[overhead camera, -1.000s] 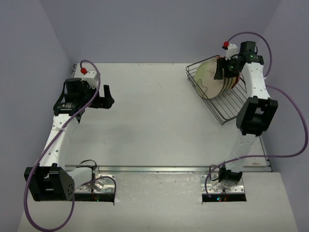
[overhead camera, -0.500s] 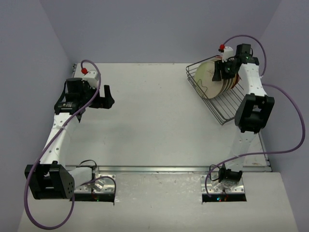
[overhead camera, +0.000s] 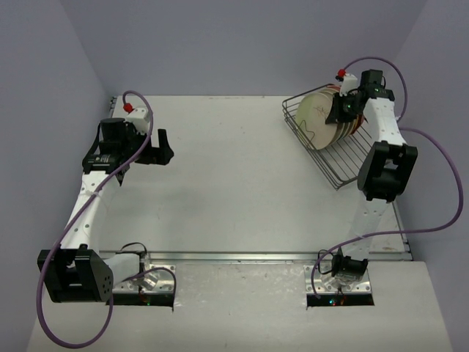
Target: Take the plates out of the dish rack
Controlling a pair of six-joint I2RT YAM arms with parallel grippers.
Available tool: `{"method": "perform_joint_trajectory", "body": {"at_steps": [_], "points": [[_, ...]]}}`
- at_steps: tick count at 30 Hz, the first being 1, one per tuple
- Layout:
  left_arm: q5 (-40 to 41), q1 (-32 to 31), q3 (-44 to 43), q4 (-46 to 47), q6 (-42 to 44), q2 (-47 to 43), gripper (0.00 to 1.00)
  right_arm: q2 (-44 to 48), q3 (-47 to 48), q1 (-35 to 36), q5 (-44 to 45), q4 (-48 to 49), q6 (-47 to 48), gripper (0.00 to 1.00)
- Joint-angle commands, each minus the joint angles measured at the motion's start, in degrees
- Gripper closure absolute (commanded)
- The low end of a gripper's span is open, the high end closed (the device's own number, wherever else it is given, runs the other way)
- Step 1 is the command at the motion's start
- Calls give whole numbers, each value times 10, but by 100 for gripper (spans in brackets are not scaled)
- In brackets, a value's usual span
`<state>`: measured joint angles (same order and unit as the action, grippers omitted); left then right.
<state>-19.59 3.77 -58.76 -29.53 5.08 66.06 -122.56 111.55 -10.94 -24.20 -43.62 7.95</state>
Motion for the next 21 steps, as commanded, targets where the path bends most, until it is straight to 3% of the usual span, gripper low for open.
{"method": "perform_joint_trajectory", "body": {"at_steps": [1,14,21], "points": [[-7,-4,4,26,-3,-3,0,38,-6,7,-31,-7,-35,100],[2,-3,-2,34,-17,-3,0,140,89,7,-23,-25,-60,100],[-6,-3,-10,49,-30,-15,0,240,62,7,-4,44,-54,100]]}}
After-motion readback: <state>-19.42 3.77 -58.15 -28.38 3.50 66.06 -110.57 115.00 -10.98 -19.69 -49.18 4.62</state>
